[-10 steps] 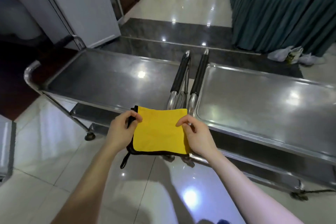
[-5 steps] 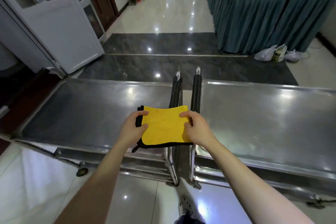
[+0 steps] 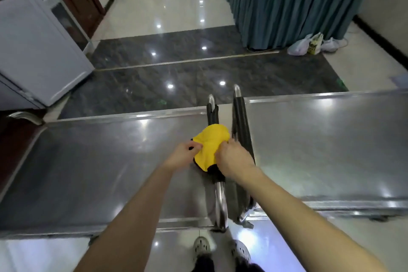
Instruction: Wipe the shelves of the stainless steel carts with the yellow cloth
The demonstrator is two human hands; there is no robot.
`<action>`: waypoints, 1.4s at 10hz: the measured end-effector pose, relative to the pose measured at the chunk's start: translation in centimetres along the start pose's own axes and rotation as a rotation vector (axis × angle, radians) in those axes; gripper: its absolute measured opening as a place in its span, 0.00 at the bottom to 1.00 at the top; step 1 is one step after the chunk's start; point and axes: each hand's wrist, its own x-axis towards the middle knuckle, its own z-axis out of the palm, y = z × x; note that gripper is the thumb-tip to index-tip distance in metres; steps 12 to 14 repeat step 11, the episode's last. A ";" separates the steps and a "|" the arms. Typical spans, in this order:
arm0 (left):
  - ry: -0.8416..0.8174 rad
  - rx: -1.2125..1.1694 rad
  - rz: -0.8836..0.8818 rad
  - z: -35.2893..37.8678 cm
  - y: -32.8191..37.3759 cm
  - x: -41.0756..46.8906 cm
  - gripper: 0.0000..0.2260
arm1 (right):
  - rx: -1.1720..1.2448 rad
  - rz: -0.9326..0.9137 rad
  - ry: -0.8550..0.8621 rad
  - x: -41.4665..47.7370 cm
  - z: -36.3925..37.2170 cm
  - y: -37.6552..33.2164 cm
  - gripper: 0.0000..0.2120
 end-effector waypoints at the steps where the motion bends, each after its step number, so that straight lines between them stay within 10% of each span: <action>1: 0.071 -0.064 -0.013 0.4 2.2 1.6 0.16 | 0.049 0.054 0.116 -0.8 1.6 -0.7 0.27; 3: -0.068 -0.054 -0.184 1.5 6.0 5.9 0.29 | 0.241 0.119 0.152 -0.5 2.8 -0.3 0.27; 9: 0.024 0.213 -0.052 -0.5 5.1 9.4 0.25 | 0.247 0.185 0.172 2.9 2.0 -2.1 0.19; 14: -0.054 0.047 -0.065 -0.5 3.7 7.8 0.27 | 0.292 0.208 0.157 1.0 2.0 -1.9 0.34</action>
